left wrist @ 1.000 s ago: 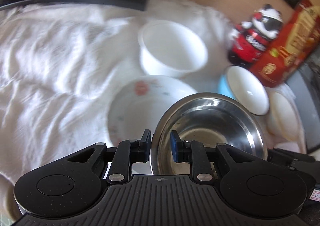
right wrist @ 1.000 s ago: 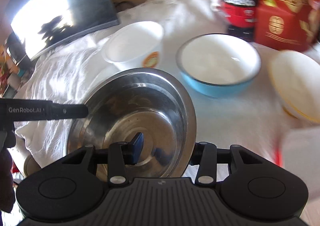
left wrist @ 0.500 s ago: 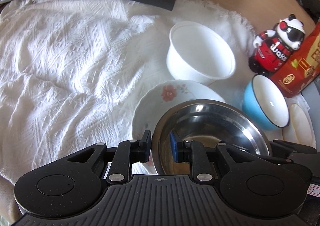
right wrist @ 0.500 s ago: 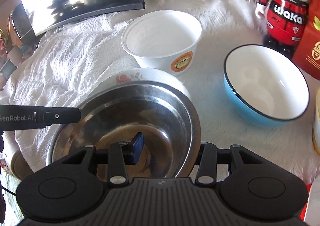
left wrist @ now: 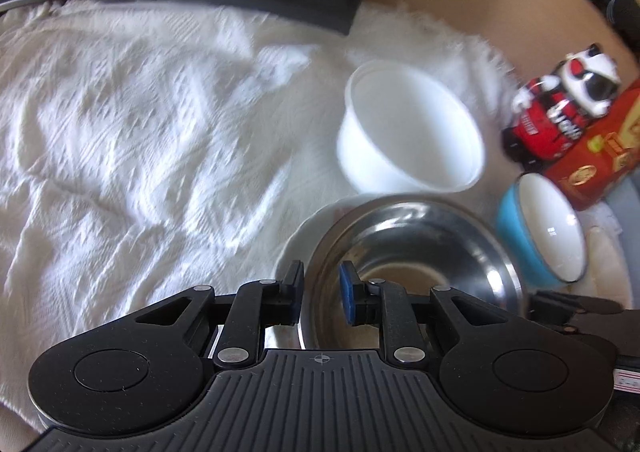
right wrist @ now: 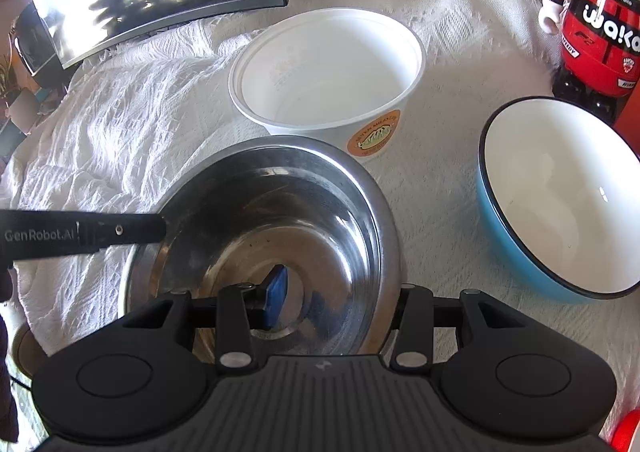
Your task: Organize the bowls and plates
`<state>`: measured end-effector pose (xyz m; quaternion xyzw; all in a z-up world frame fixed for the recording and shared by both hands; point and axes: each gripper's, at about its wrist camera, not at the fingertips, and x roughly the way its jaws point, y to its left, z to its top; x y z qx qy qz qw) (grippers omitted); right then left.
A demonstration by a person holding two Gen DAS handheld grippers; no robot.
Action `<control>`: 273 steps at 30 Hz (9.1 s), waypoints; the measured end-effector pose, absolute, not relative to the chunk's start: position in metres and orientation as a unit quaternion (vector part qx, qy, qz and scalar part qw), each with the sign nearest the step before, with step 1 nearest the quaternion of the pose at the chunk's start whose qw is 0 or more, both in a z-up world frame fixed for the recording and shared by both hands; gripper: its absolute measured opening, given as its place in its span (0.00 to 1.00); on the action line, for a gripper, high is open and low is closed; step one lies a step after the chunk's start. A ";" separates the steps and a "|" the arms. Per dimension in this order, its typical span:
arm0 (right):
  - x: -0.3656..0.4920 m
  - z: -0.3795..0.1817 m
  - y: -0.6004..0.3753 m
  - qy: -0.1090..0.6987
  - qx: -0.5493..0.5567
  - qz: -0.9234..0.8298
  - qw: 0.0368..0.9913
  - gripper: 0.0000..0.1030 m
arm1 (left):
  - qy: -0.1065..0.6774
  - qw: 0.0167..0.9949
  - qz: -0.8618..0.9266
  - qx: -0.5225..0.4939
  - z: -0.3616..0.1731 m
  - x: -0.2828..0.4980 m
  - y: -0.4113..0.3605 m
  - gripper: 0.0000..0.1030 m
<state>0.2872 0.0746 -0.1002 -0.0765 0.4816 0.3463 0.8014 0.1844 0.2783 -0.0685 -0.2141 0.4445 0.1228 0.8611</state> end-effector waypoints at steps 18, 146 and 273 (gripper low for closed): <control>0.289 -0.082 0.040 0.440 -0.065 0.323 0.836 0.54 | 0.457 0.870 0.141 -0.120 -0.072 0.183 0.284 0.25; 0.283 -0.114 -0.001 0.542 0.007 0.308 0.782 0.48 | 0.532 0.822 0.042 -0.199 -0.114 0.227 0.236 0.41; 0.313 -0.061 -0.258 0.388 0.003 0.104 0.916 0.36 | 0.493 0.822 -0.131 -0.253 -0.080 0.292 0.049 0.25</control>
